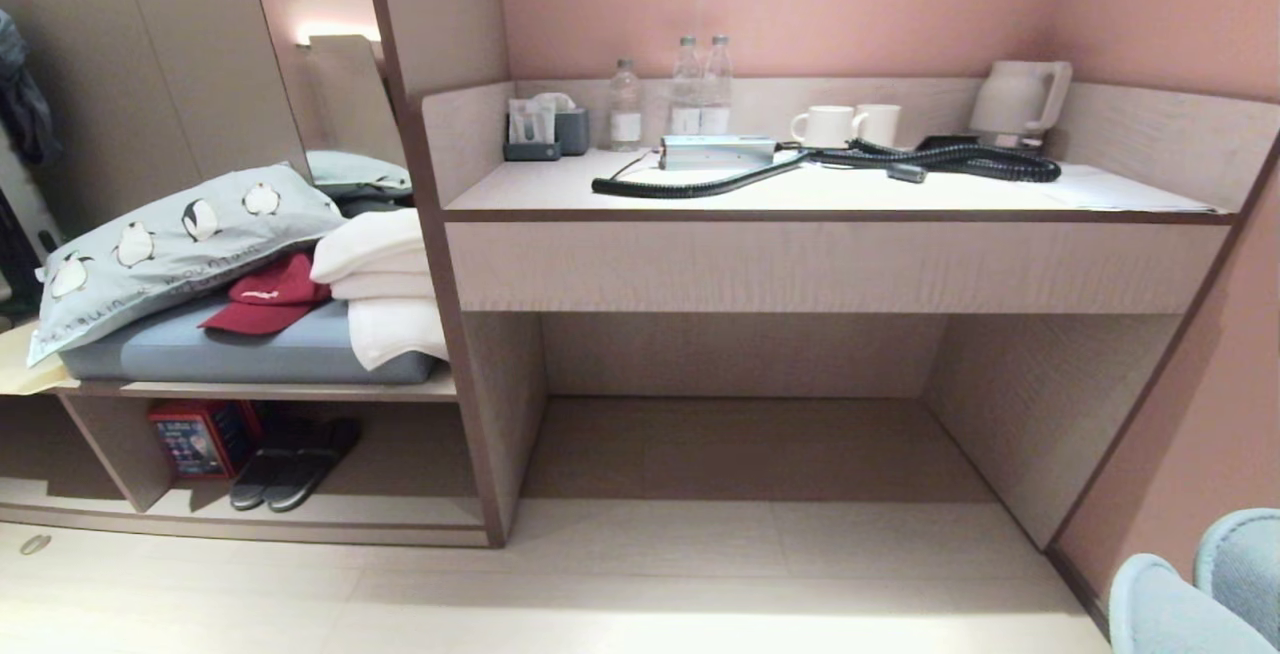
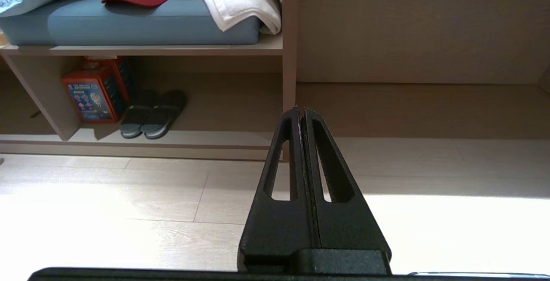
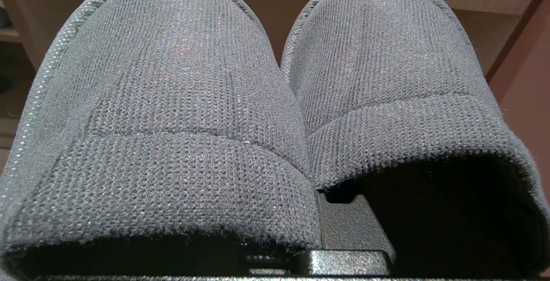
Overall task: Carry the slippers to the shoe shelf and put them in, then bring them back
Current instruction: Place the slippers on the floor
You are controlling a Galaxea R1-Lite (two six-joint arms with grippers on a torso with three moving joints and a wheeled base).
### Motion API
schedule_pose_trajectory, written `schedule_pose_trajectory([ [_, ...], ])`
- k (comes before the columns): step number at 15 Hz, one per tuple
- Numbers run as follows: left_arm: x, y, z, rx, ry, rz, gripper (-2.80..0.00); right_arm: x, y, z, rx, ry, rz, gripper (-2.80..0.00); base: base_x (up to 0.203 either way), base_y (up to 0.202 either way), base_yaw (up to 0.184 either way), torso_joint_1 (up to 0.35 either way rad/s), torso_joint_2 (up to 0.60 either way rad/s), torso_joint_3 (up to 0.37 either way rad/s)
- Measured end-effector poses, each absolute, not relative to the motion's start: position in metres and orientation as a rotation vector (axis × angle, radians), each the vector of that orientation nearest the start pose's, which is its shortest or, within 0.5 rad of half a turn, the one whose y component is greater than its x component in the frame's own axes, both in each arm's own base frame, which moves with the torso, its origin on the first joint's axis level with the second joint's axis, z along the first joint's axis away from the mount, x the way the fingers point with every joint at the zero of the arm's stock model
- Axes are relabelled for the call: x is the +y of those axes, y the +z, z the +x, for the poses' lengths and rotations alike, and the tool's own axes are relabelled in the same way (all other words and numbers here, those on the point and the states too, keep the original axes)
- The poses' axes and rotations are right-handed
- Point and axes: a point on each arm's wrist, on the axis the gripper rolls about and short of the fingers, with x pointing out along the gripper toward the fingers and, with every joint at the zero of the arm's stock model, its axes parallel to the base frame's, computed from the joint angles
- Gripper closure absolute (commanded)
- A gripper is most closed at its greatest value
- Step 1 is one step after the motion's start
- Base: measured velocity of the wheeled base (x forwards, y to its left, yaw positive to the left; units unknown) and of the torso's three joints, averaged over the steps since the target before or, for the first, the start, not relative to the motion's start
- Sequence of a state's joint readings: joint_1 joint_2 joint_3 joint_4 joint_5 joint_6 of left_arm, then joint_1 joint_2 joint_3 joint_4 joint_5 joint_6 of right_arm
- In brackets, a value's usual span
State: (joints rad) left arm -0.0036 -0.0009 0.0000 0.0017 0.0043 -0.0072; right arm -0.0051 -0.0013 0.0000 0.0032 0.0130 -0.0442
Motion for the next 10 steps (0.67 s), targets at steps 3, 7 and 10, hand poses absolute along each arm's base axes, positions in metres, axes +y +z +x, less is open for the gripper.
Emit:
schedule_pose_trajectory([
  [3,0.0002,0.0753,-0.0229,0.001,0.001,-0.011,0.00,0.0004,0.0751,-0.0229,0.002,0.009,-0.044,0.00,0.000,0.000,0.000,0.002,0.00,-0.085],
  [7,0.0002,0.0752,-0.0229,0.002,0.001,-0.015,0.00,0.0004,0.0752,-0.0229,0.001,0.009,-0.044,0.00,0.000,0.000,0.000,0.001,0.00,-0.190],
  [10,0.0002,0.0751,-0.0229,0.002,0.001,-0.015,0.00,0.0004,0.0752,-0.0229,0.001,0.008,-0.044,0.00,0.000,0.000,0.000,0.003,0.00,-0.202],
])
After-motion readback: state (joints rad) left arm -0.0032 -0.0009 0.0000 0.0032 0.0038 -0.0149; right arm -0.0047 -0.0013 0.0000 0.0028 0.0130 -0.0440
